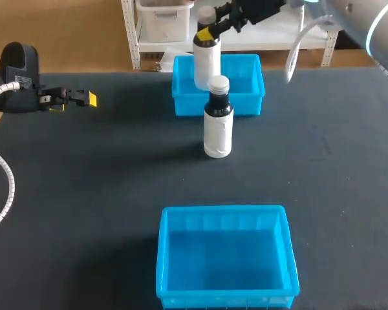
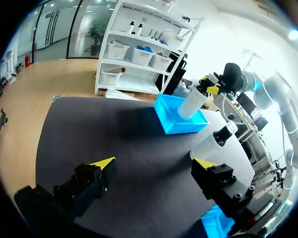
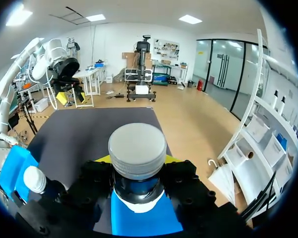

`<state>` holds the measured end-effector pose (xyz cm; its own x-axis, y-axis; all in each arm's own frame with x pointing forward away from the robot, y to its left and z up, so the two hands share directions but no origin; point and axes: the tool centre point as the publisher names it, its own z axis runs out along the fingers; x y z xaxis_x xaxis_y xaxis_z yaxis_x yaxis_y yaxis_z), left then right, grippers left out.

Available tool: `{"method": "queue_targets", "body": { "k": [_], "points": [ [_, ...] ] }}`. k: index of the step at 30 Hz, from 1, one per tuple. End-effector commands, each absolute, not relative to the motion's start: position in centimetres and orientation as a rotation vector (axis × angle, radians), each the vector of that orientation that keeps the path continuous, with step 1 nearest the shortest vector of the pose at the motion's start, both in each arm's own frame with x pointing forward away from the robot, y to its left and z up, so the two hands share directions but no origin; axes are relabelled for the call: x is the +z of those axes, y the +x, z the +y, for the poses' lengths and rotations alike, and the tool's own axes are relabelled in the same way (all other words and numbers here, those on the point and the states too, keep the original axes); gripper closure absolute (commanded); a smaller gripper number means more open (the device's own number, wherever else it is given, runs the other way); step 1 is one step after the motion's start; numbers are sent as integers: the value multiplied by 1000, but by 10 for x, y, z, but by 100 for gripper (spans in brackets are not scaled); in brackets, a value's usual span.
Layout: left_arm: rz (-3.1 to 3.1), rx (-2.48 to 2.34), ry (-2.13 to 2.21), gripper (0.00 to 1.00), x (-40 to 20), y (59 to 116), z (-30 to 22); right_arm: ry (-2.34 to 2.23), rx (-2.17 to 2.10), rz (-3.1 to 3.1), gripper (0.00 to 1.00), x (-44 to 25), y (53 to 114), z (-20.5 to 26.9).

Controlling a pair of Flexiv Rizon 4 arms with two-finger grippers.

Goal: Pick up the bottle, and place it in the far bin if it is heavy, or in the near bin if it is light.

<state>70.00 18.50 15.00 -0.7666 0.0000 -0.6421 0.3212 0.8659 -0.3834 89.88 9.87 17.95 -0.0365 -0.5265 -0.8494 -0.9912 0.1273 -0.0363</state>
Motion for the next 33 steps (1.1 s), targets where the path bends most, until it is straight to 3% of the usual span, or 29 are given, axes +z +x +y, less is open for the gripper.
{"method": "queue_targets", "body": {
  "k": [1,33],
  "points": [
    [2374,-636,231,0,150,700,185,-1655,1024,1611,100,174,928,110],
    [2374,-636,231,0,150,700,185,-1600,1142,1658,100,129,947,115]
  ]
}}
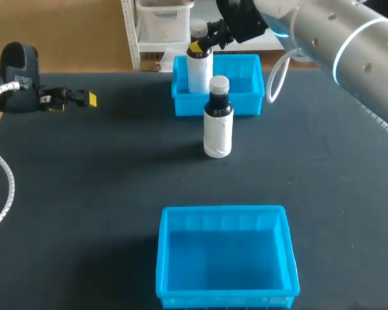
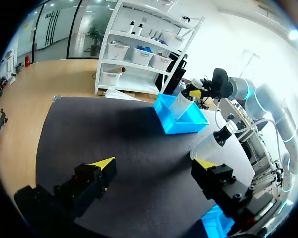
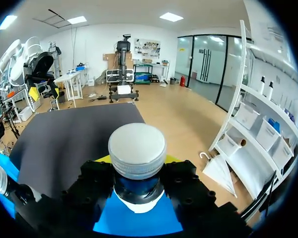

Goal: Pick up the bottle, and place it in the far bin if it is heavy, or in the near bin if it is light.

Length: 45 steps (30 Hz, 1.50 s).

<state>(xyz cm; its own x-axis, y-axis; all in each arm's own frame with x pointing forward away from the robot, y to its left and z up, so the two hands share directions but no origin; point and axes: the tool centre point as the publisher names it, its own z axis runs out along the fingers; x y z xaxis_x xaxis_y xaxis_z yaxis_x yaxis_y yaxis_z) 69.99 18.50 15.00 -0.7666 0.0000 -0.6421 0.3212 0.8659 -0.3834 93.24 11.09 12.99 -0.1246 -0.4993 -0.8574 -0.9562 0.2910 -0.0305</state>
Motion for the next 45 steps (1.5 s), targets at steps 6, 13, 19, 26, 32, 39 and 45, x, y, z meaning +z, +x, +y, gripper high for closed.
{"method": "queue_targets", "body": {
  "k": [6,13,19,26,32,39,45],
  "points": [
    [2374,-636,231,0,150,700,185,-1601,1159,1662,100,125,946,116],
    [2374,-636,231,0,150,700,185,-1605,1169,1672,65,123,947,116],
    [2374,-636,231,0,150,700,185,-1610,1172,1690,0,122,947,112],
    [2374,-636,231,0,150,700,185,-1576,1151,1712,0,132,944,87],
    [2374,-636,231,0,150,700,185,-1484,1094,1750,0,146,929,35],
    [2374,-636,231,0,150,700,185,-1423,1020,1775,0,160,905,-30],
    [2374,-636,231,0,150,700,185,-1423,958,1772,0,168,882,-69]
  ]
}}
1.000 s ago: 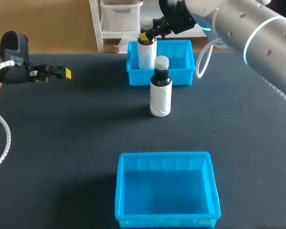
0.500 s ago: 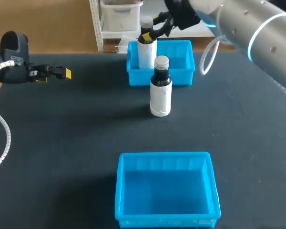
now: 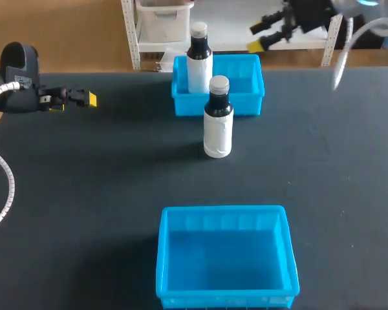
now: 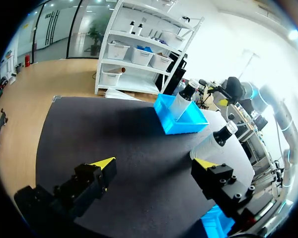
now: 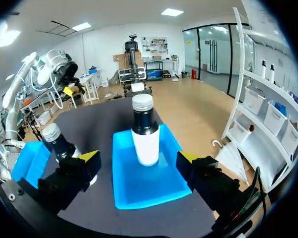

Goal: Pick up the bottle, and place it in the far bin if it is heavy, or in the near bin if it is light.

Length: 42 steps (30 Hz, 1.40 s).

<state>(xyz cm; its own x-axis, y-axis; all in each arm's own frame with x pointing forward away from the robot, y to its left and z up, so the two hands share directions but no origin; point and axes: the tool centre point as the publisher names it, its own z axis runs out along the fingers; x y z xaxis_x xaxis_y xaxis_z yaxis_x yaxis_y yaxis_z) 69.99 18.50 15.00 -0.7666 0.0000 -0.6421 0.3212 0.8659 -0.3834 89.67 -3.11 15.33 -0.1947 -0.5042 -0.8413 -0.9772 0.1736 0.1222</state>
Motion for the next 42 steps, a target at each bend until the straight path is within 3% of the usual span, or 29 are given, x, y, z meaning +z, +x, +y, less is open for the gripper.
{"method": "queue_targets", "body": {
  "k": [1,15,42],
  "points": [
    [2374,-636,231,0,150,700,185,-1424,945,1776,0,169,878,-74],
    [2374,-636,231,0,150,700,185,-1354,796,1833,0,181,820,-106],
    [2374,-636,231,0,150,700,185,-1284,663,1866,0,155,747,-54]
  ]
}}
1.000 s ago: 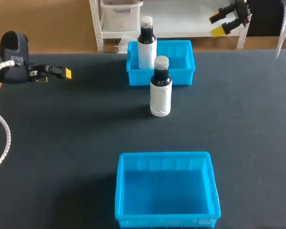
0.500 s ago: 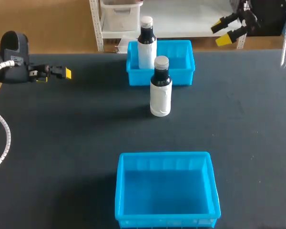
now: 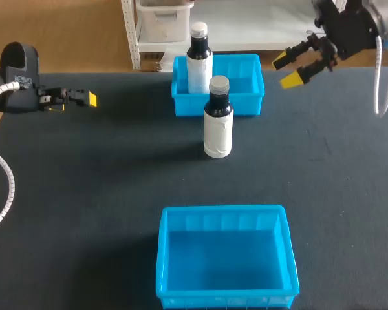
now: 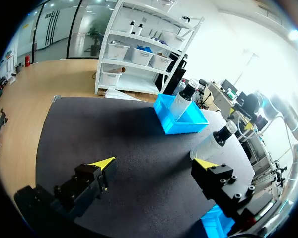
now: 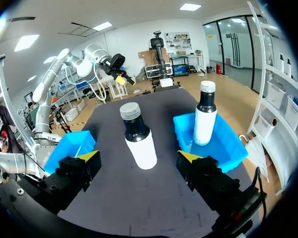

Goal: Pick up the bottle, and place it in the far bin if it is heavy, or in the near bin if it is light.

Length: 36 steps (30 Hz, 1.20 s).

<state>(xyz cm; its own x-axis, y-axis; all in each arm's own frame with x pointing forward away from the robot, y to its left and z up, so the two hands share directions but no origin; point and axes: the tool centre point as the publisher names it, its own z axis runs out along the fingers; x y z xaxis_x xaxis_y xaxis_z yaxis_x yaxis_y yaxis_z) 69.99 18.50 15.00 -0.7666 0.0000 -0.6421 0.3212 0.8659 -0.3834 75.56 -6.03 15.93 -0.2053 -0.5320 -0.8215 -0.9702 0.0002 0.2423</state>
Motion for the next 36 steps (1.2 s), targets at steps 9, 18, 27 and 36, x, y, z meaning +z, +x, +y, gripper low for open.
{"method": "queue_targets", "body": {
  "k": [9,18,27,36],
  "points": [
    [2374,-636,231,0,150,700,185,-1319,700,1821,0,143,749,-39],
    [2374,-636,231,0,150,700,185,-1397,804,1757,0,134,748,-12],
    [2374,-636,231,0,150,700,185,-1454,901,1699,0,133,743,10],
    [2374,-636,231,0,150,700,185,-1522,983,1645,0,132,737,31]
  ]
}}
